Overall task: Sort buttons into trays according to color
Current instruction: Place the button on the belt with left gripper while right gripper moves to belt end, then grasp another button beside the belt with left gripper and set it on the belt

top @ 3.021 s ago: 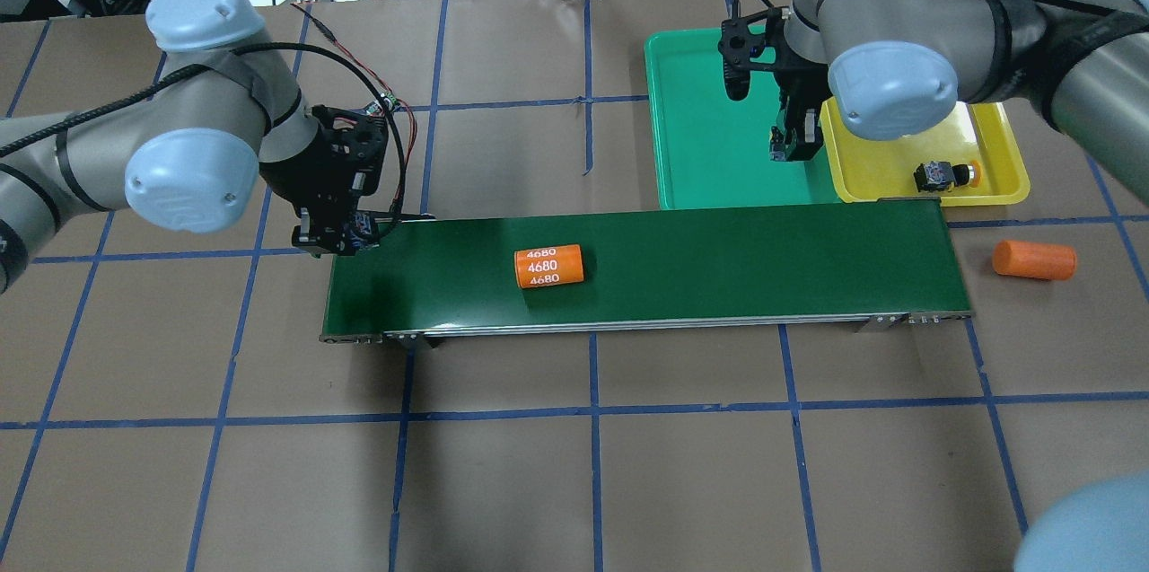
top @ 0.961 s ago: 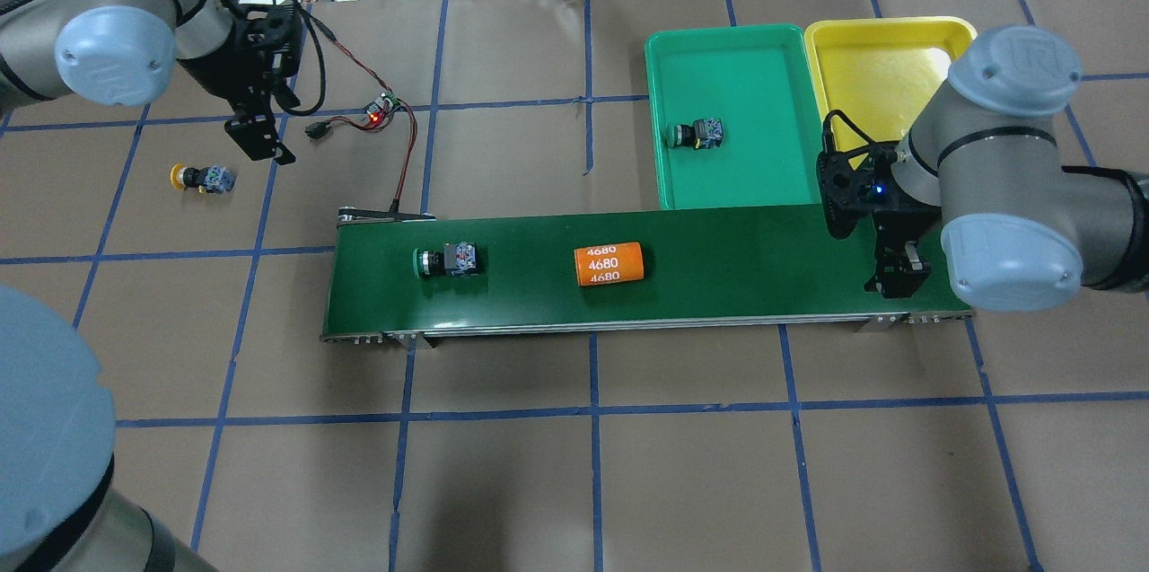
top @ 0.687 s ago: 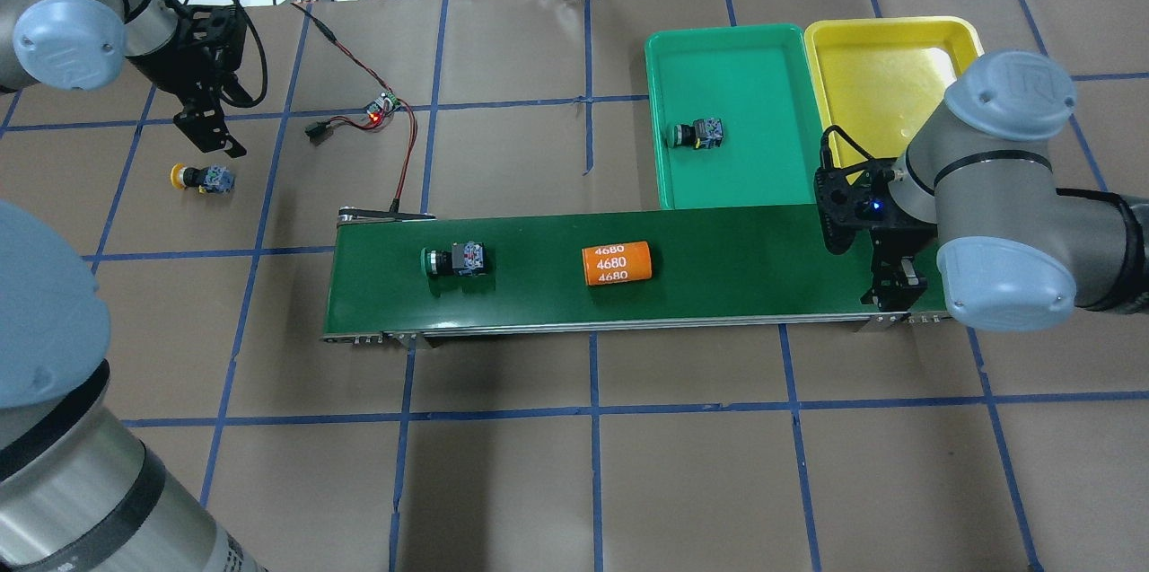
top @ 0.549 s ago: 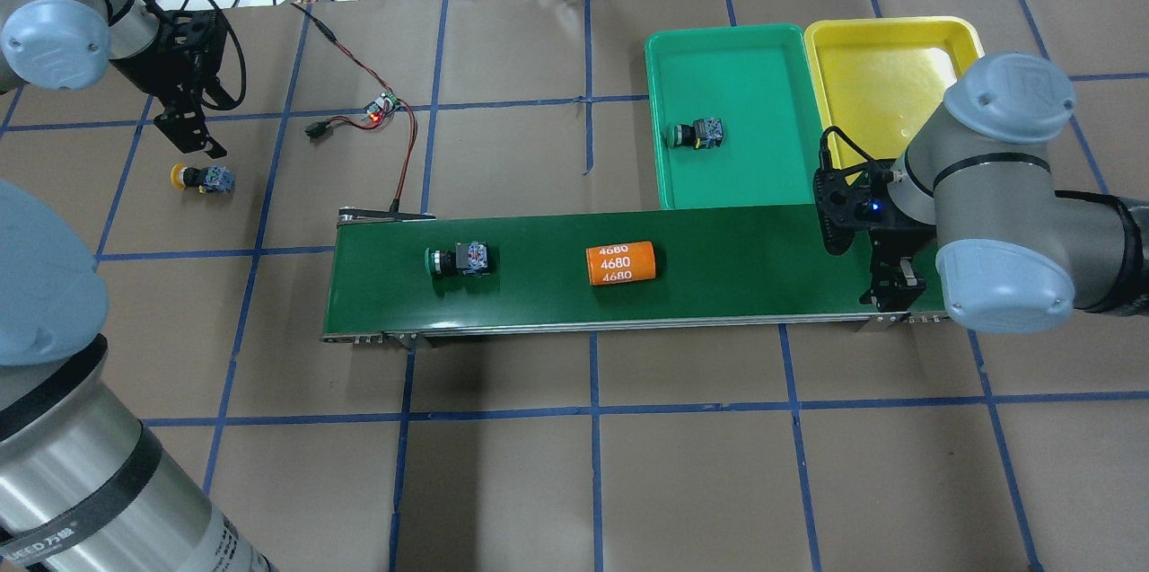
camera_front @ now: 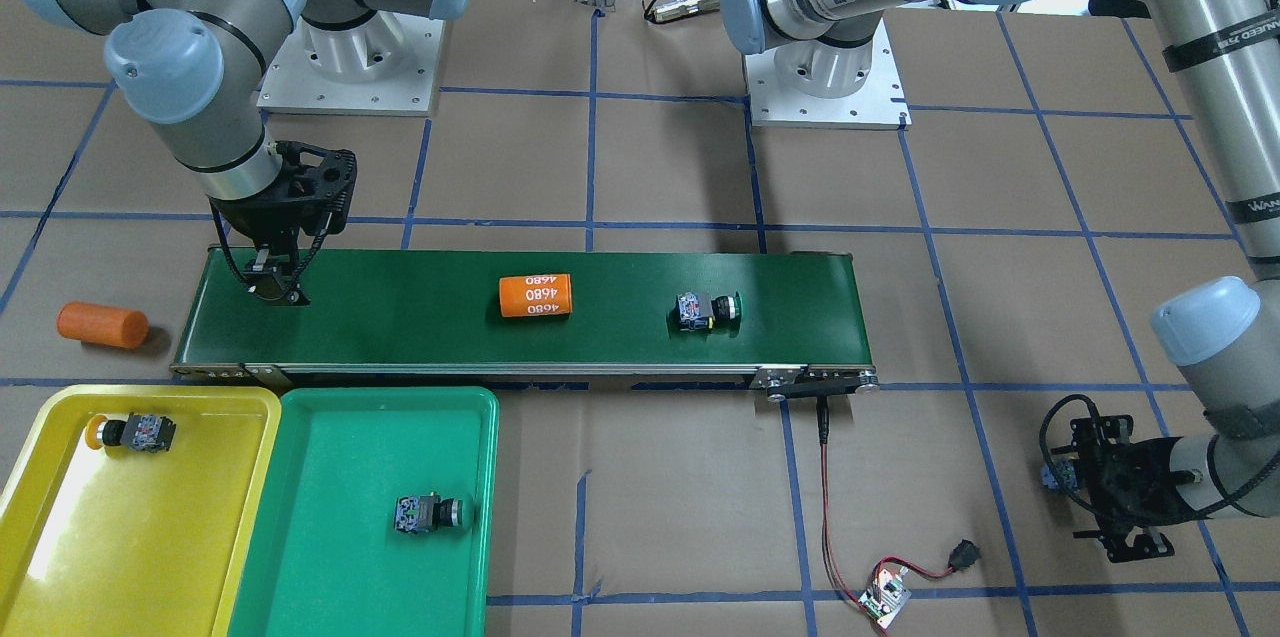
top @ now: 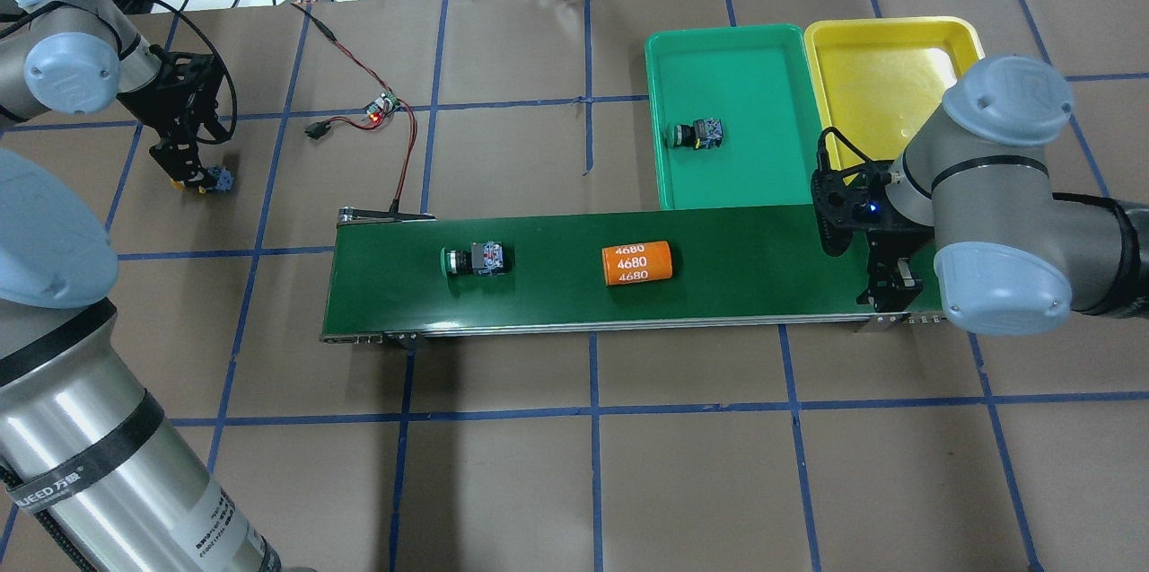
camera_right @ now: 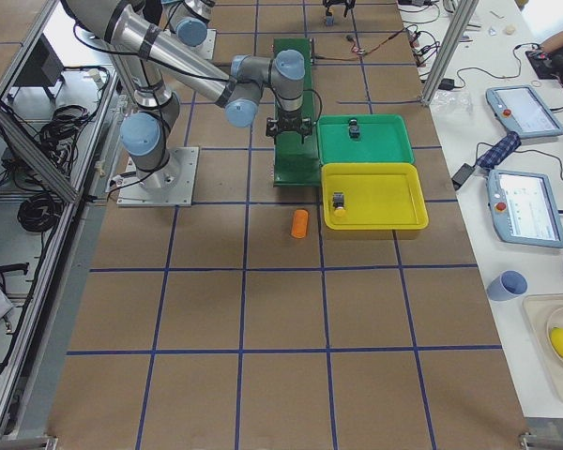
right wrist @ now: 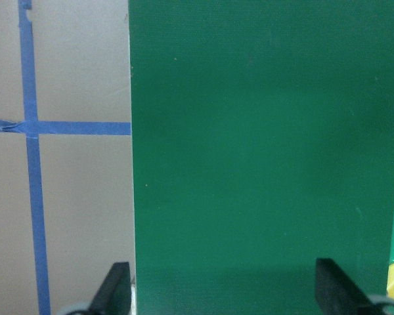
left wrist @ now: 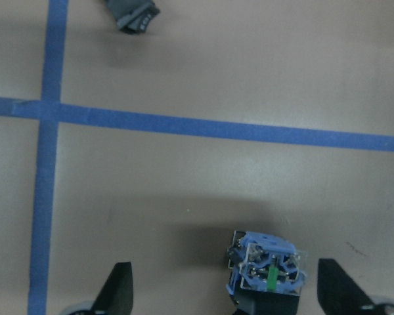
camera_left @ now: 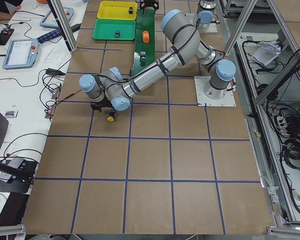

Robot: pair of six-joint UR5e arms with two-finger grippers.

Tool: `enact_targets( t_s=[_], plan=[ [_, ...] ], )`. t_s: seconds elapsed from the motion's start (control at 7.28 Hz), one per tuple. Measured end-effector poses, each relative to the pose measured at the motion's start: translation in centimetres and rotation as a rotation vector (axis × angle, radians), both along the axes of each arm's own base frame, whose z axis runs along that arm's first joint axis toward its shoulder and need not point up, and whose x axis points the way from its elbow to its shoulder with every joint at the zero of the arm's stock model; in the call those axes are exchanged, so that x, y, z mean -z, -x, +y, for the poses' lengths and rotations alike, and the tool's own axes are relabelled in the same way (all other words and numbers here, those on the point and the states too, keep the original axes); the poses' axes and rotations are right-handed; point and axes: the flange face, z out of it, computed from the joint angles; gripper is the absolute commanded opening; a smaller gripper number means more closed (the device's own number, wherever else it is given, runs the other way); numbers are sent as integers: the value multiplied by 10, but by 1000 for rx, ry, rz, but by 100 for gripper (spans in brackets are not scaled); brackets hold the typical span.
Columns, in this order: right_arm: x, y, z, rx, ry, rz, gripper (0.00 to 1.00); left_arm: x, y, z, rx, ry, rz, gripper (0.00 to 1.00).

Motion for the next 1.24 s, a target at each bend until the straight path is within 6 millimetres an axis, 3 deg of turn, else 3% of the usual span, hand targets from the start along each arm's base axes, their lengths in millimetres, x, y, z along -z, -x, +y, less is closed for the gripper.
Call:
enact_targets(
  t_s=[0.41,0.55,0.69,1.24],
  plan=[
    [-2,0,-2,-11,13,3,100,4,-7,11,20,-57,-4,100],
    [-2,-1,-3,-13,16,4,100,5,-9,12,21,-64,-3,72],
    [-2,-1,-3,-14,18,4,100,7,-10,12,29,-62,9,4],
    [-1,0,-5,-12,23,4,100,-6,-7,13,56,-39,51,0]
  ],
)
